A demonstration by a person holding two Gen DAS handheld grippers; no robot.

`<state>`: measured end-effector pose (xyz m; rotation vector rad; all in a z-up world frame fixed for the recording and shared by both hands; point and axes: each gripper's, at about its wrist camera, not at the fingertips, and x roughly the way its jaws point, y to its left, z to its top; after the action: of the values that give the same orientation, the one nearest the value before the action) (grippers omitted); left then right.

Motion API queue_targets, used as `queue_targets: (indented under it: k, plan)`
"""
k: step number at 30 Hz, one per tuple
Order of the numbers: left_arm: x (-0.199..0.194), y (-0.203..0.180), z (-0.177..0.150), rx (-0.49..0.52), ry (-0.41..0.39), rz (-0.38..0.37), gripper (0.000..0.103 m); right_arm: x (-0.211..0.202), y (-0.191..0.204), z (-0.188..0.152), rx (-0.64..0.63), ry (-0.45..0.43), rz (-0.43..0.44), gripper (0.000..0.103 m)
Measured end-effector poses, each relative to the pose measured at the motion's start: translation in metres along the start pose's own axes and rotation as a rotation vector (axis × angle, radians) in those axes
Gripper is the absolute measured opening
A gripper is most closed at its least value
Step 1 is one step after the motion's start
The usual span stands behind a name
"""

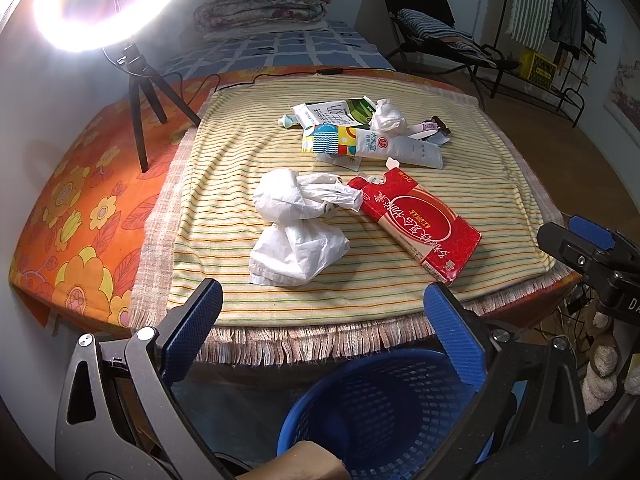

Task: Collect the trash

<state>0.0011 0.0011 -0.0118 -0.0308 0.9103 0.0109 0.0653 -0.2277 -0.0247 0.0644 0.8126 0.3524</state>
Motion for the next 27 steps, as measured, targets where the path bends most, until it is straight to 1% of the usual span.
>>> queue_targets:
  k: [27]
  plan:
    - [0.0017, 0.0007, -0.0021, 0.001, 0.003, 0.001, 0.102, 0.0026, 0.0002, -0.0014, 0.003, 0.019, 0.014, 0.103]
